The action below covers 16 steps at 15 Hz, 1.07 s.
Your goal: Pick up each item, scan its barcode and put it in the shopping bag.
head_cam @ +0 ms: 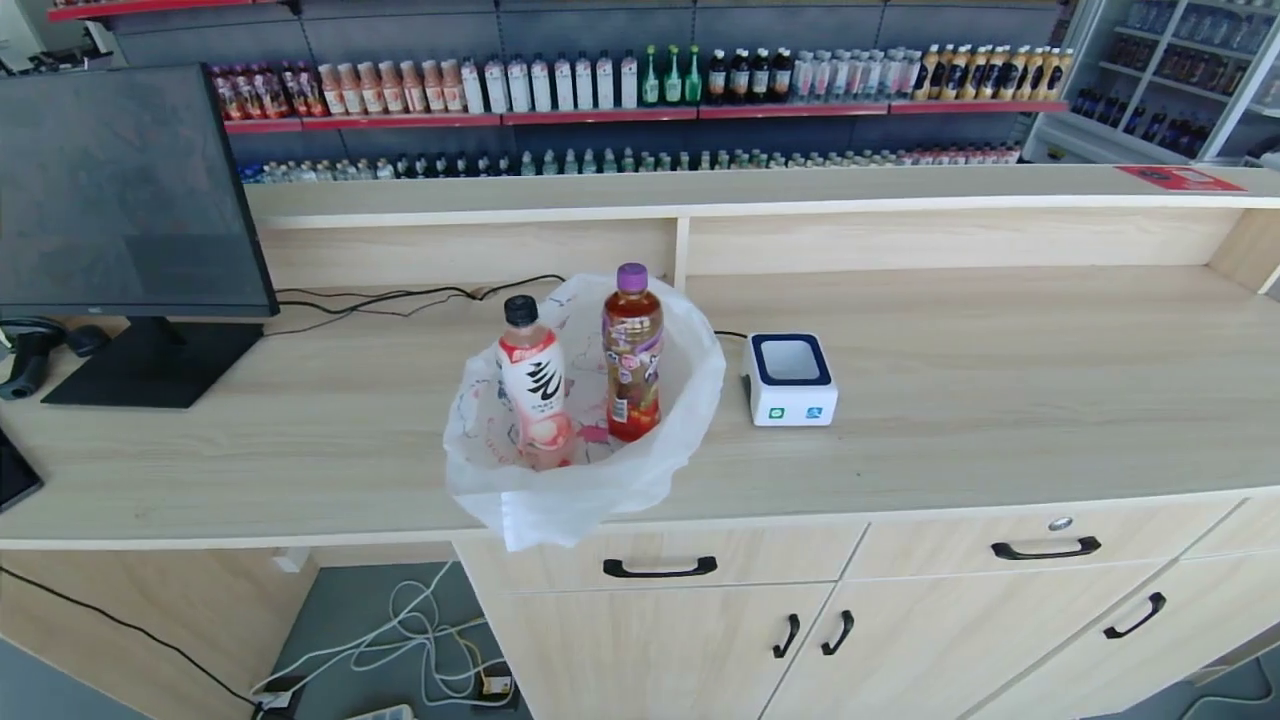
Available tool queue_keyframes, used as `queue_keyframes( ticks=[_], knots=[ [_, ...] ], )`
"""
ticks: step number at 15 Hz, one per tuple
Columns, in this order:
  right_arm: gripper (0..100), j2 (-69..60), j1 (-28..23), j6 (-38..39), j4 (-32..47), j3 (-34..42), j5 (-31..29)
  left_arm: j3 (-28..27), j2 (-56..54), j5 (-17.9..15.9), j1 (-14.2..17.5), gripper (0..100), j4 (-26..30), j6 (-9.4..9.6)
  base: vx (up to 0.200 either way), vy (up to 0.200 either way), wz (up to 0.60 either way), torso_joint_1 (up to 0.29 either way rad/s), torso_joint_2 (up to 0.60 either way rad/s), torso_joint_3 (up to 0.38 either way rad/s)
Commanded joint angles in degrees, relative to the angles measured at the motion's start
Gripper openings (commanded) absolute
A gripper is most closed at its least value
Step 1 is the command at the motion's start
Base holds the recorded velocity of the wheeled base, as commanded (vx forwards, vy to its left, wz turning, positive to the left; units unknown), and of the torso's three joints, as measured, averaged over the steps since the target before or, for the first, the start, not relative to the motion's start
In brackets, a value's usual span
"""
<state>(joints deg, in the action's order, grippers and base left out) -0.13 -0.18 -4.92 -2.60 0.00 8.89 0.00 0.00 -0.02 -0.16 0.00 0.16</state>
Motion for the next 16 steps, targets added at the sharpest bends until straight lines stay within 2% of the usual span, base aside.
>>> queue_keyframes(
  ticks=[1,3,14,16],
  knots=[
    [100,0.13,0.01,-0.08,-0.04,0.0,0.08,0.0,0.0,-0.06,-0.02,100,0.0,0.02,0.0,-0.2,0.0,0.002,0.0,-0.002],
    [100,0.13,0.01,0.09,-0.04,0.0,0.08,0.0,0.0,-0.06,-0.02,100,0.0,0.02,0.0,-0.2,-0.3,0.002,0.0,0.005],
    [100,0.13,0.01,-0.17,-0.04,0.0,0.17,0.0,0.0,0.02,-0.02,100,0.0,-0.16,0.0,-0.2,0.0,-0.063,0.13,0.063],
    [100,0.13,0.01,-0.17,-0.04,0.0,0.17,0.0,0.0,0.02,-0.02,100,0.0,-0.16,0.0,0.0,0.0,-0.068,0.14,0.071]
  ],
)
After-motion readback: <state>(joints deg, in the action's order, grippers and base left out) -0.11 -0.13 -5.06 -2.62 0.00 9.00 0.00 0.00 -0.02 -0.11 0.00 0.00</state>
